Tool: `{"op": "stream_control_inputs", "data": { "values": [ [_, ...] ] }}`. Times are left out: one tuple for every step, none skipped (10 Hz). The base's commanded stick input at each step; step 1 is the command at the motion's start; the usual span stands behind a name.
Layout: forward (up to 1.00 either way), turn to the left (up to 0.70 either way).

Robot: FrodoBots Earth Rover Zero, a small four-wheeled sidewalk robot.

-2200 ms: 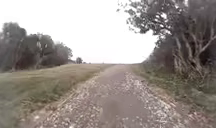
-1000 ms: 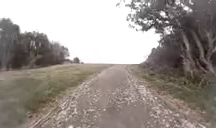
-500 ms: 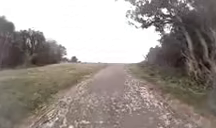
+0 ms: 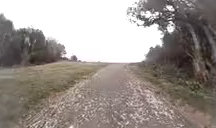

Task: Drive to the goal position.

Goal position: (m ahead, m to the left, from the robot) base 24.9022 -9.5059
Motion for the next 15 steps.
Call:
{"op": "stream_control_inputs", "data": {
  "values": [
    [0.60, -0.14],
    [0.60, -0.14],
    [0.60, -0.14],
    [0.60, -0.14],
    [0.60, -0.14],
    [0.60, -0.15],
    [0.60, -0.15],
    [0.60, -0.15],
    [0.60, -0.15],
    [0.60, -0.15],
    [0.60, -0.15],
    [0.60, -0.15],
    [0.60, -0.15],
    [0.60, -0.15],
    [0.60, -0.15]
  ]
}}
